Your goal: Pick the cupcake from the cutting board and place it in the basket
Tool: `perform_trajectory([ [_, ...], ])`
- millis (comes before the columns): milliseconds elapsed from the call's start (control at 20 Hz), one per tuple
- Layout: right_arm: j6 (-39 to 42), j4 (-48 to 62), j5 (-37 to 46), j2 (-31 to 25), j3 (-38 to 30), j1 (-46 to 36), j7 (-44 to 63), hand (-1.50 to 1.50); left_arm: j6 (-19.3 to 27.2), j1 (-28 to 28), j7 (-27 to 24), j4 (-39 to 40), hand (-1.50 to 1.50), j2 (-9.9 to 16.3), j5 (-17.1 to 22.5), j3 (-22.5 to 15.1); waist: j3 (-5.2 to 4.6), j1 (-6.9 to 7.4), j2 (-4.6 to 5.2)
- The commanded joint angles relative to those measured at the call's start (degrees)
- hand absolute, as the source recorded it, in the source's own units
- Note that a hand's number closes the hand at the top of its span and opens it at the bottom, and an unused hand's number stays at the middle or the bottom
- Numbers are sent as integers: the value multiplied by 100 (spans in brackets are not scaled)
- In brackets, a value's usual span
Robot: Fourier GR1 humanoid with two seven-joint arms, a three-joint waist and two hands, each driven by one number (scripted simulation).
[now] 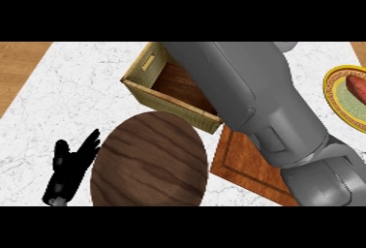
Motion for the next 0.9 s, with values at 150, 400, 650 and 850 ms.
perform_trajectory([
  [150, -1485, 487, -431, 53, 46, 311, 389, 150, 17, 175, -268, 340, 0, -229, -112, -149, -45, -14, 3],
  [400, -1225, 1317, -140, 53, 281, 265, 836, 150, 53, 35, -66, 348, 0, -99, -31, 104, -50, -268, -62],
  [650, -919, 1505, -377, 53, 586, 281, 481, 150, -30, 113, -71, 374, 0, -108, -3, 130, -34, -245, -61],
  [850, -882, 1456, -432, 54, 890, 515, 358, -150, -37, -24, -138, 486, 0, -113, 102, 344, -30, -332, -80],
])
